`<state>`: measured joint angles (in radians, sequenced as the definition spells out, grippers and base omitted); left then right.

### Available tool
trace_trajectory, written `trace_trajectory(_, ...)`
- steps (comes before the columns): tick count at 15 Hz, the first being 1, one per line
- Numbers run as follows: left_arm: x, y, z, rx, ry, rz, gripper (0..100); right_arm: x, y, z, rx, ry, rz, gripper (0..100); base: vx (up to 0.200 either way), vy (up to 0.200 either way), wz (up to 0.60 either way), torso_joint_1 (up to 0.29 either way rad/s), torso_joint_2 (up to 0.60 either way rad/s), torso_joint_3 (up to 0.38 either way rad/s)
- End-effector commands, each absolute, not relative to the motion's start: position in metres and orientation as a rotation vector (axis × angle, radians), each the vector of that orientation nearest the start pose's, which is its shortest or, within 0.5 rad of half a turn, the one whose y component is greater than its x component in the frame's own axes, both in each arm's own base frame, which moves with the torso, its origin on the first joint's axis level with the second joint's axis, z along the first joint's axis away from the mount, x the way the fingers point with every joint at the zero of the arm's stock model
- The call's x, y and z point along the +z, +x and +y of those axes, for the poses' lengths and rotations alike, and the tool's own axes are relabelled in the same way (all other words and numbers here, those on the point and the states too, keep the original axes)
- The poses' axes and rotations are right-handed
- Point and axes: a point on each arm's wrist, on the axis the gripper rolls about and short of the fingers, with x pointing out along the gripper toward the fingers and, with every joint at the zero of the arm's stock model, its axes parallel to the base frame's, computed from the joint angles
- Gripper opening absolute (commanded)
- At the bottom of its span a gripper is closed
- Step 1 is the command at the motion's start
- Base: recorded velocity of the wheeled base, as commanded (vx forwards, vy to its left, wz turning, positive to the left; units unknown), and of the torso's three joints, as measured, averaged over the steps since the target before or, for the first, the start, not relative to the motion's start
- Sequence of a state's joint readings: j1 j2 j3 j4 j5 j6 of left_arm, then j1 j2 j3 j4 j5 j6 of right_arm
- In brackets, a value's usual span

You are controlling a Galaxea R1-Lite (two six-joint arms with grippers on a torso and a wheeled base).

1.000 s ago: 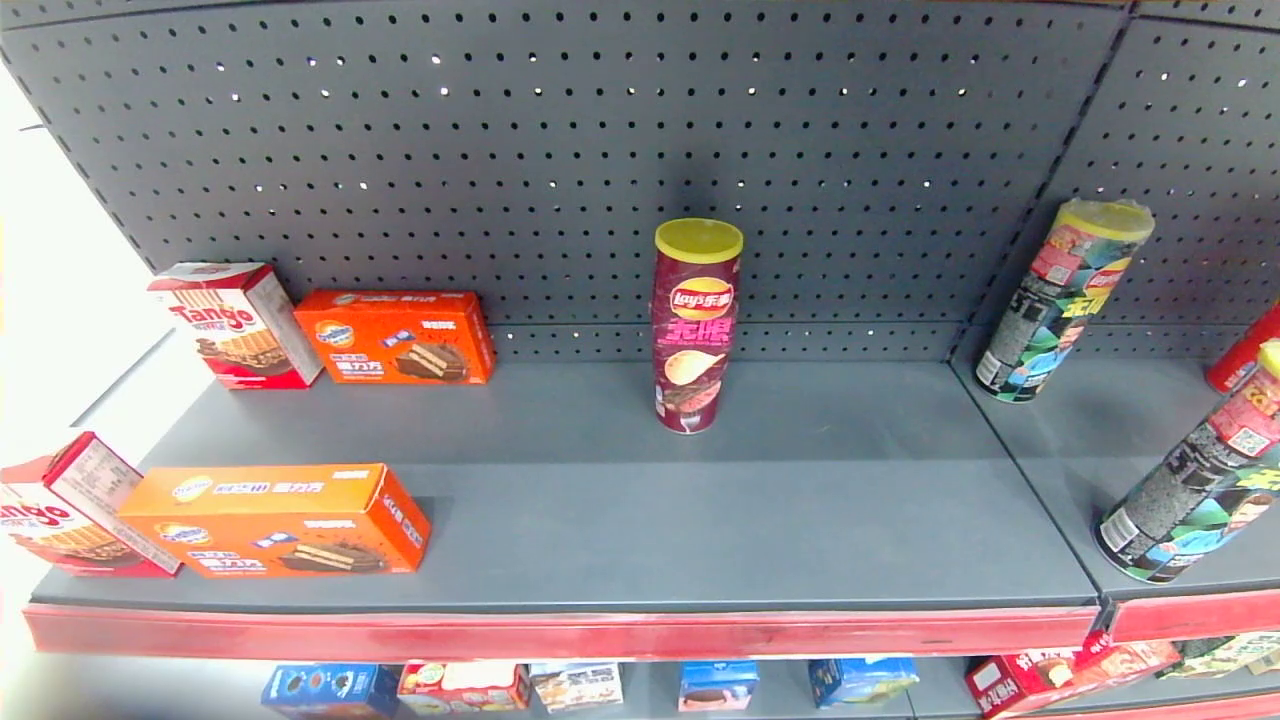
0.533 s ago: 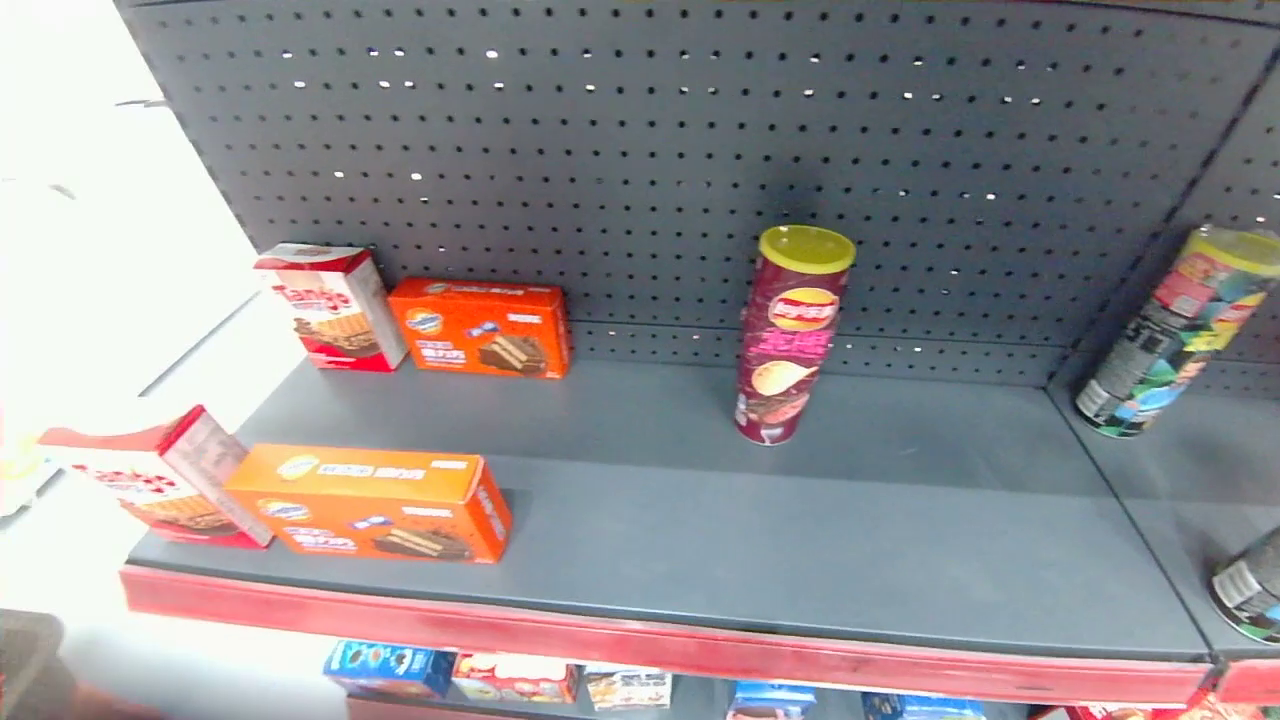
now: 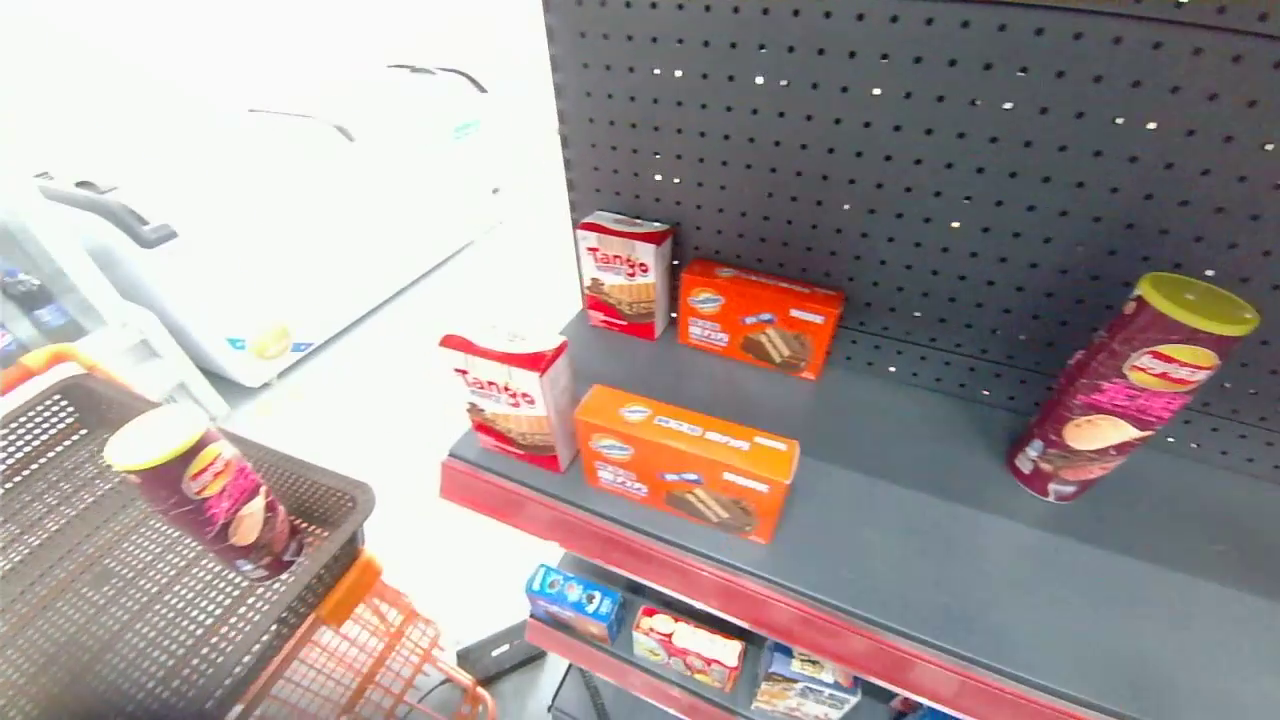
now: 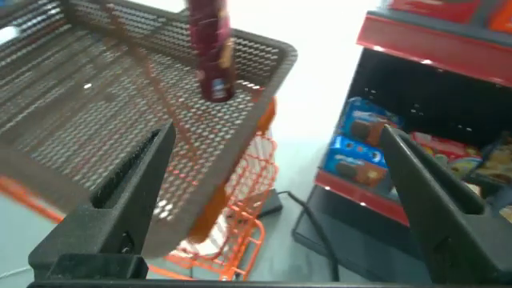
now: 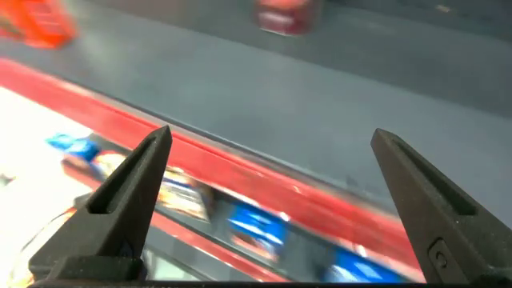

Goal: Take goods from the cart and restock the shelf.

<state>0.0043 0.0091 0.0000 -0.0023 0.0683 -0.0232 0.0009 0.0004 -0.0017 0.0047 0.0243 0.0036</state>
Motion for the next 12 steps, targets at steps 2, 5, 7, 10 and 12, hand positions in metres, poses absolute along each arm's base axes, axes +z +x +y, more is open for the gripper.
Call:
trace_trajectory(2,0.0760,-0.0220,0.0014,0.072,-0.024,0.007,100,0.0754,-0.0229,0.0005,0.026,0.002,0.003,100,0.000,0.000,0.00,0.000,0.00,0.000)
trace_trajectory(5,0.0760,-0.0220,0.0014,0.072,-0.024,0.007,100,0.0754,-0.0229,0.0006,0.028,0.002,0.003,100,0.000,0.000,0.00,0.000,0.00,0.000)
trace_trajectory(7,0.0765,-0.0221,0.0013,0.066,-0.021,0.005,100,0.0754,-0.0229,0.0006,0.028,0.002,0.003,100,0.000,0.000,0.00,0.000,0.00,0.000)
trace_trajectory(10,0.0765,-0.0221,0.0013,0.066,-0.020,0.005,100,0.0754,-0.0229,0.0006,0.028,0.002,0.003,100,0.000,0.000,0.00,0.000,0.00,0.000)
trace_trajectory(12,0.0765,-0.0221,0.0013,0.066,-0.021,0.005,100,0.0754,-0.0229,0.0006,0.028,0.002,0.003,100,0.000,0.000,0.00,0.000,0.00,0.000)
